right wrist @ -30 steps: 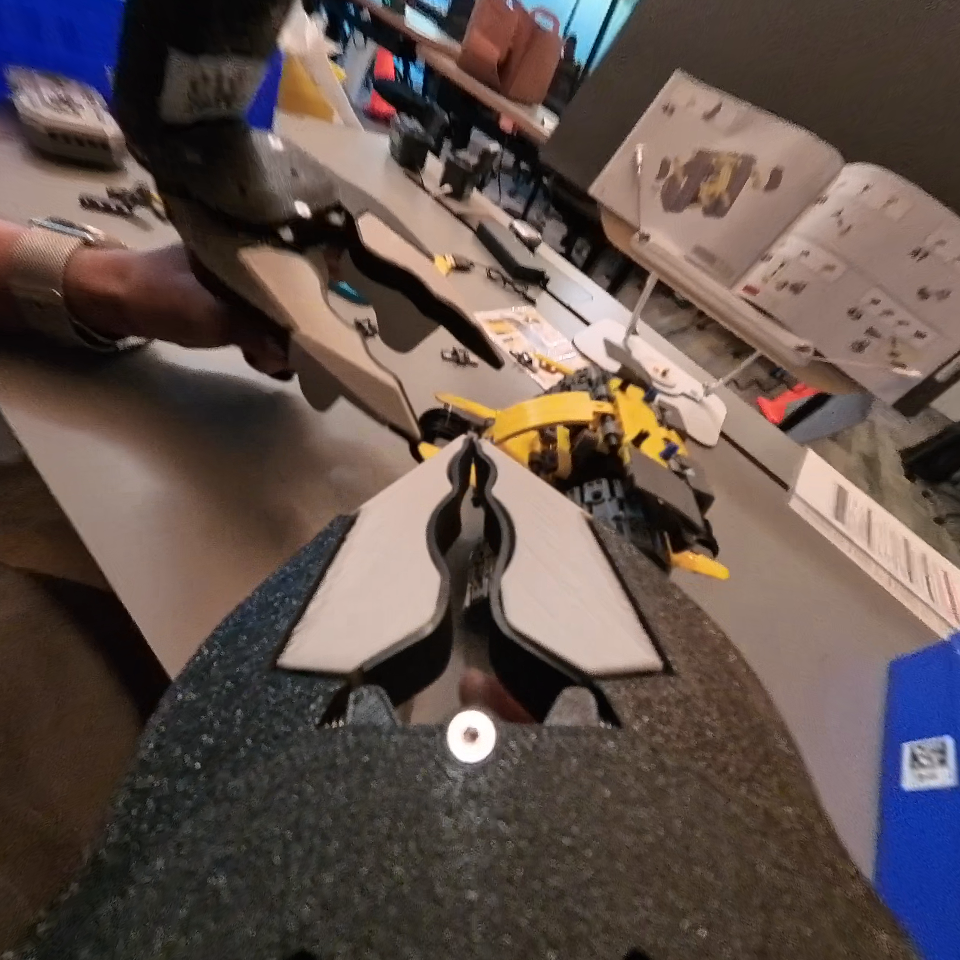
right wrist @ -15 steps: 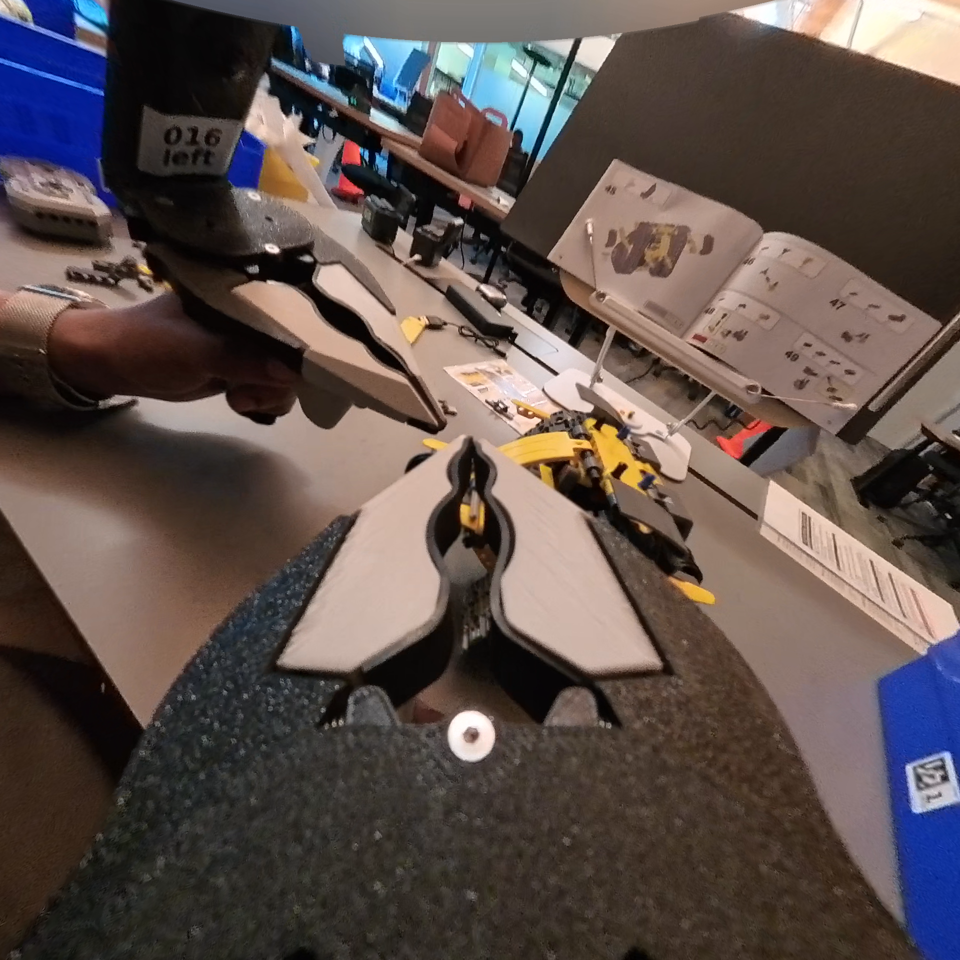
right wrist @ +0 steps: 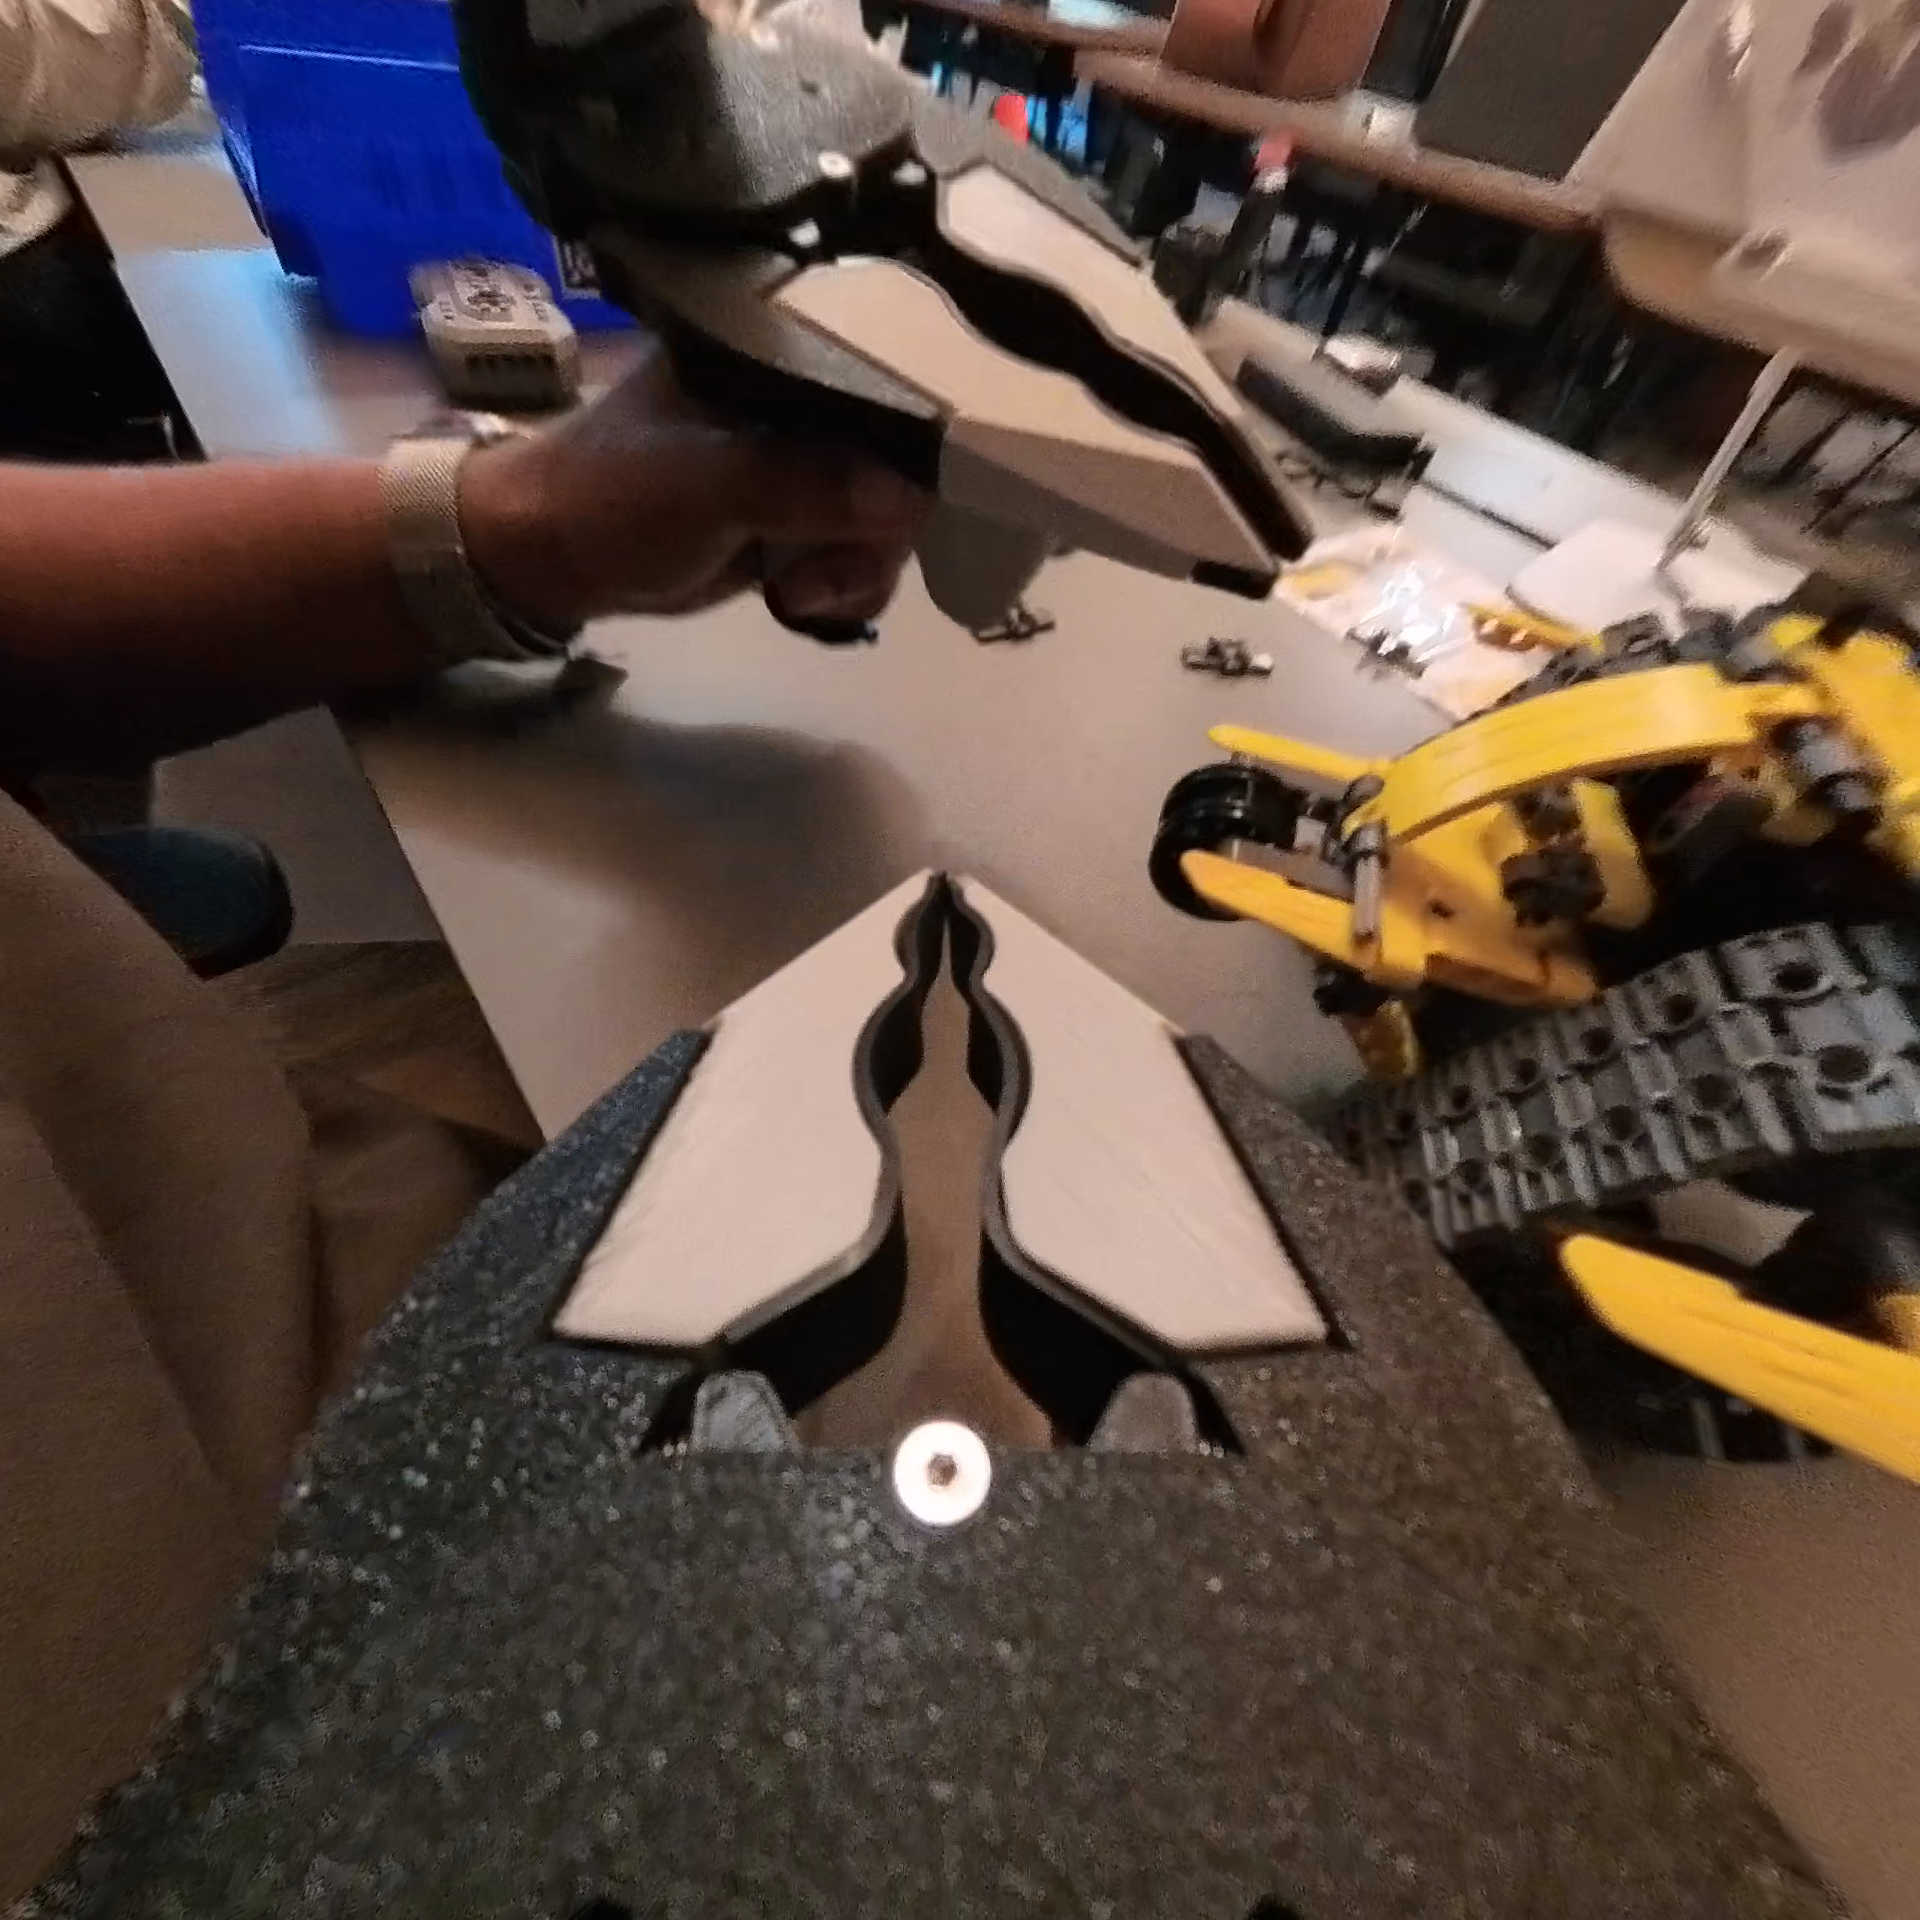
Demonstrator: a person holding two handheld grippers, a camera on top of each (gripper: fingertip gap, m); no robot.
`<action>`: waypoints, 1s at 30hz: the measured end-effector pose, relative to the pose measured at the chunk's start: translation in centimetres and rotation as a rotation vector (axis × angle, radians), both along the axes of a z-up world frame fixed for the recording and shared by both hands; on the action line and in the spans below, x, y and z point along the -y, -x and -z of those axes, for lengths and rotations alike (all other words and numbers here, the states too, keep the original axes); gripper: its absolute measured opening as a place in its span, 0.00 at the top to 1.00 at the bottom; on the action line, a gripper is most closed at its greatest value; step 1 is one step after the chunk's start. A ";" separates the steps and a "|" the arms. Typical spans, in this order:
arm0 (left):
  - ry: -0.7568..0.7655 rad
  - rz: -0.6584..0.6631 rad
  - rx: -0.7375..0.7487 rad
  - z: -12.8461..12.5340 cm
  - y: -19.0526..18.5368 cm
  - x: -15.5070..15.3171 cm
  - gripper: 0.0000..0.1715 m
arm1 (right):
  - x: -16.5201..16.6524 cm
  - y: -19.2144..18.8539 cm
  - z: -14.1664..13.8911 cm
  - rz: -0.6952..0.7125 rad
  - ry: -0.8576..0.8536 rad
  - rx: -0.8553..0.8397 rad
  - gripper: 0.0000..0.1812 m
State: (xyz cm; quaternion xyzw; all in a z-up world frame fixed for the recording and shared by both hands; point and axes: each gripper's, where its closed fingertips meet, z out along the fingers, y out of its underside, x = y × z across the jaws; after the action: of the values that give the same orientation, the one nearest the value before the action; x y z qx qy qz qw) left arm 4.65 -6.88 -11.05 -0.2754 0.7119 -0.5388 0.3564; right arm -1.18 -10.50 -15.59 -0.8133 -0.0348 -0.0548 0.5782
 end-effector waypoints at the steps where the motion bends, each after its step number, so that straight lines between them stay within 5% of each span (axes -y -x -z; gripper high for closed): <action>1: -0.044 -0.043 -0.087 1.1 0.0 -0.8 0.93 | 0.1 -0.1 0.2 0.000 0.016 -0.041 1.00; 3: -0.035 -0.083 -0.291 2.8 1.3 -1.4 0.86 | 0.4 -0.5 1.0 0.004 0.061 -0.114 1.00; 7: 0.054 -0.063 -0.423 4.1 4.8 0.1 0.86 | 1.2 -0.8 1.9 -0.003 0.103 -0.166 0.99; 11: 0.081 -0.041 -0.455 5.4 7.4 2.3 0.87 | 1.6 -0.4 2.7 -0.035 0.153 -0.155 1.00; 15: 0.036 -0.064 -0.497 6.9 8.1 2.9 1.00 | 1.7 0.2 3.7 -0.054 0.211 -0.102 1.00; 30: 0.110 -0.157 -0.612 7.5 7.8 3.2 1.00 | 1.0 0.6 3.0 -0.041 0.190 -0.148 1.00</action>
State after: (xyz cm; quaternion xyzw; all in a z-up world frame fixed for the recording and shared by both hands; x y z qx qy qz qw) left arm -3.14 -10.05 -18.59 -0.4976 0.7324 -0.4395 0.1510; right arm -1.82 -11.50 -18.57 -0.8655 -0.0138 0.0206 0.5004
